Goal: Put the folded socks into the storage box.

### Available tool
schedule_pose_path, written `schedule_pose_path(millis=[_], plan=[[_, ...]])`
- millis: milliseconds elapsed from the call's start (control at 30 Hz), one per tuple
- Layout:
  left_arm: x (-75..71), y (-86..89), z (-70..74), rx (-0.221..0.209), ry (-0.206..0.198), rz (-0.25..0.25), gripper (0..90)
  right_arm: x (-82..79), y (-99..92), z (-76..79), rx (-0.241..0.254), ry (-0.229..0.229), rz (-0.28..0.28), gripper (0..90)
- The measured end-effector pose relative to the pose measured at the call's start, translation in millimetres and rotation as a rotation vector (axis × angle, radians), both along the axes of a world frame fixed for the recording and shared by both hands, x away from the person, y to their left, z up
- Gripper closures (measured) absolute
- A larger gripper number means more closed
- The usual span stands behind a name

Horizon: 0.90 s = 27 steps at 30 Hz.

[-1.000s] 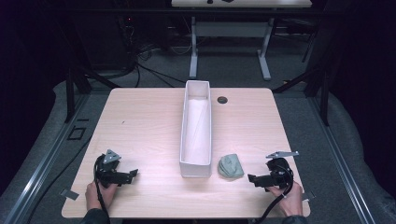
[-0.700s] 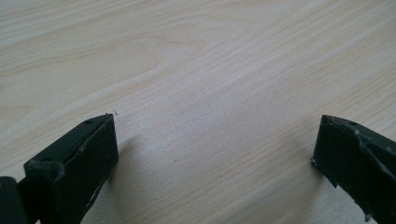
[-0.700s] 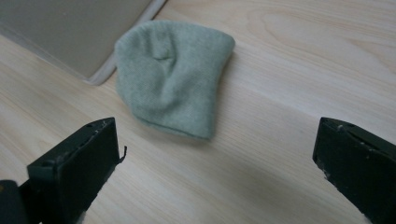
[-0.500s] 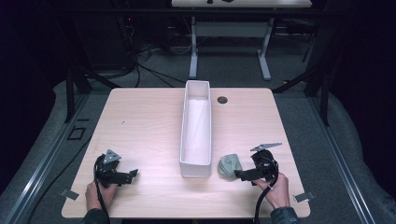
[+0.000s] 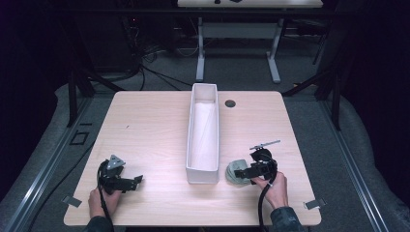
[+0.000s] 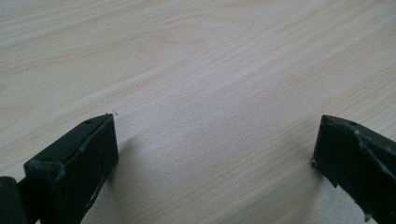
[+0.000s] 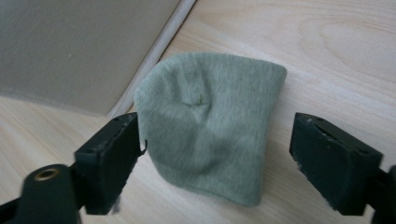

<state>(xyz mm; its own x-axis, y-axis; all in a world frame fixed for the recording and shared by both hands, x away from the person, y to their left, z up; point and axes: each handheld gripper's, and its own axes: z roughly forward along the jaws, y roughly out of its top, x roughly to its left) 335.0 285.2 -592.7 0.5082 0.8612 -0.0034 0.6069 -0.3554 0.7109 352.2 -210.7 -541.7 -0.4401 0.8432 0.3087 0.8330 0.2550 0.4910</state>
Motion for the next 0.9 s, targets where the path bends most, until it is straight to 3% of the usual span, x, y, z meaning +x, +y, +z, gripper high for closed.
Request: schedule_pose_path(millis=[133,167,300,467,900], plan=[[0.0,0.0,0.0,0.0,0.0,0.0,0.0,5.7,5.2,-2.9,0.007,0.032,0.016,26.9],[0.0,0.0,0.0,0.0,0.0,0.0,0.0,7.4,10.5,-4.7,-0.041,0.028,0.001,30.8],[0.0,0.0,0.0,0.0,0.0,0.0,0.0,9.3,14.4,-6.1,-0.052,0.041,0.005,38.2],[0.1,0.0,0.0,0.0,0.001,0.0,0.0,9.5,18.3,-6.5,-0.116,0.032,0.002,52.3],[0.3,0.1,0.1,0.002,0.001,-0.002,0.0,5.4,28.3,-6.5,-0.185,-0.006,0.026,65.6]])
